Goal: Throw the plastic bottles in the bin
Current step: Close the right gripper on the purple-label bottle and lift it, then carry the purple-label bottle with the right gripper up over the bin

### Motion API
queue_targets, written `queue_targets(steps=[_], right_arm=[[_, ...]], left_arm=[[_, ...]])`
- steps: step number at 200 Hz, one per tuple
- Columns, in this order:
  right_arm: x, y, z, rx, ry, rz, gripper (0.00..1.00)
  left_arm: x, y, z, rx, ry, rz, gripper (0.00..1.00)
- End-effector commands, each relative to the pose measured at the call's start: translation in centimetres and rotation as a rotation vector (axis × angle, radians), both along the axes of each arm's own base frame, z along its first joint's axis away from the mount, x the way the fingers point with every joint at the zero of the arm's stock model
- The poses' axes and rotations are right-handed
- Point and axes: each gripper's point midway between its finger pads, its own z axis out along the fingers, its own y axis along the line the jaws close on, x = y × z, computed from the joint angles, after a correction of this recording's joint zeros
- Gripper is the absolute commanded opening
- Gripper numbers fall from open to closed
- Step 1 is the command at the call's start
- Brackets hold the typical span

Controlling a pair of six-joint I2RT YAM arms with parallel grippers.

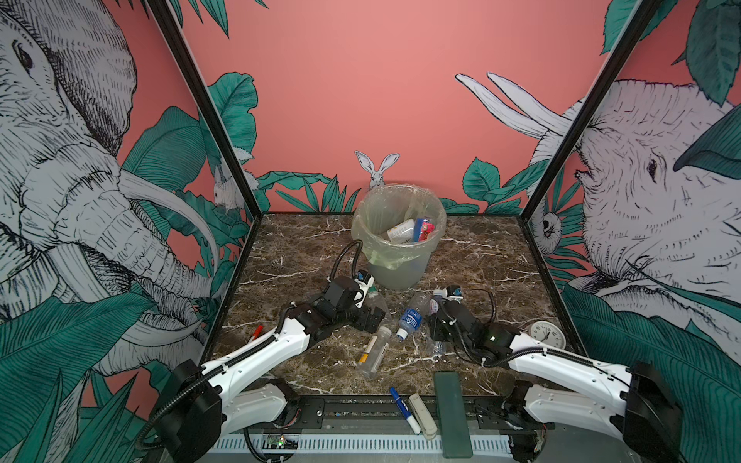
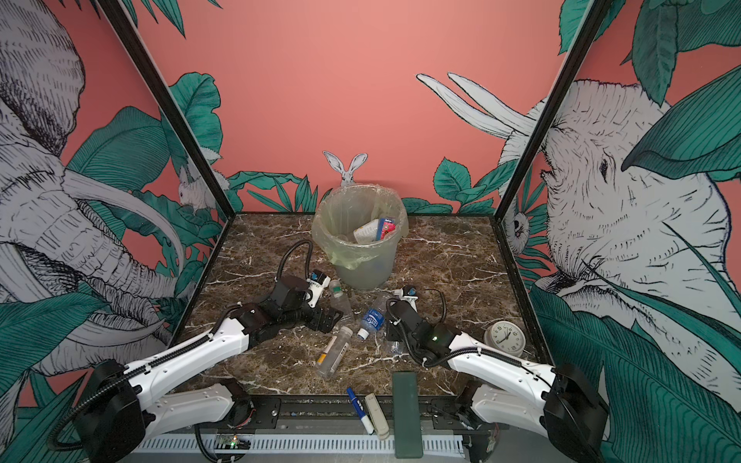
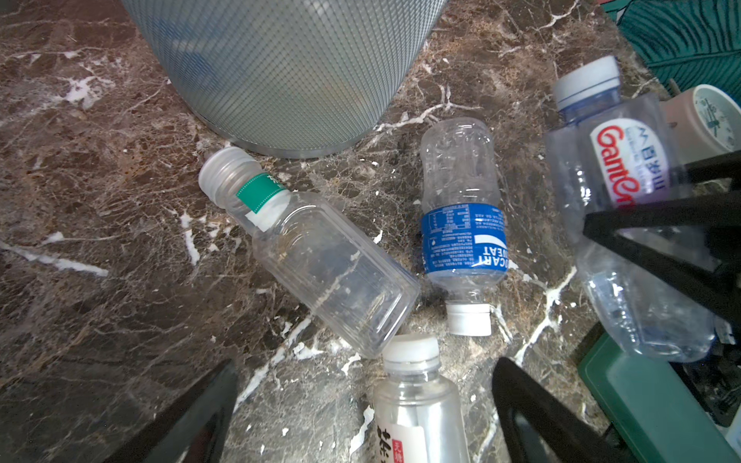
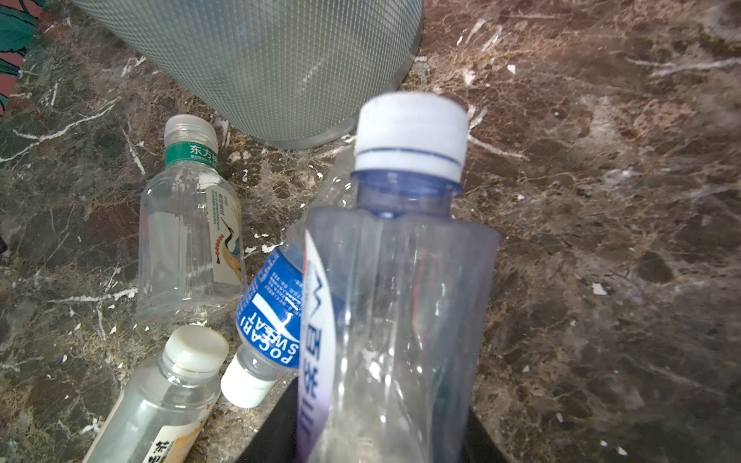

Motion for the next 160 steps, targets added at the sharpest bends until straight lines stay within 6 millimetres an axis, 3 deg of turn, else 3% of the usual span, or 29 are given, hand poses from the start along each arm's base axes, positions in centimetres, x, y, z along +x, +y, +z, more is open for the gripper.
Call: queue_targets(steps=[1, 115, 160], right_arm=[[0.9, -0.4, 2.5, -0.004, -0.114, 0.012, 0.45], [1.3, -0.8, 12.7, -0.027, -0.454, 0.161, 0.48], [1.3, -1.2, 19.2, -0.074, -0.579, 0.203, 0.49]], left_arm=[[0.4, -0.5, 1.3, -0.022, -0.028, 0.004, 1.0], [0.5, -0.9, 1.0, -0.017, -0.021, 0.002, 1.0], [0.3, -0.7, 1.1, -0.013, -0.025, 0.005, 1.0]])
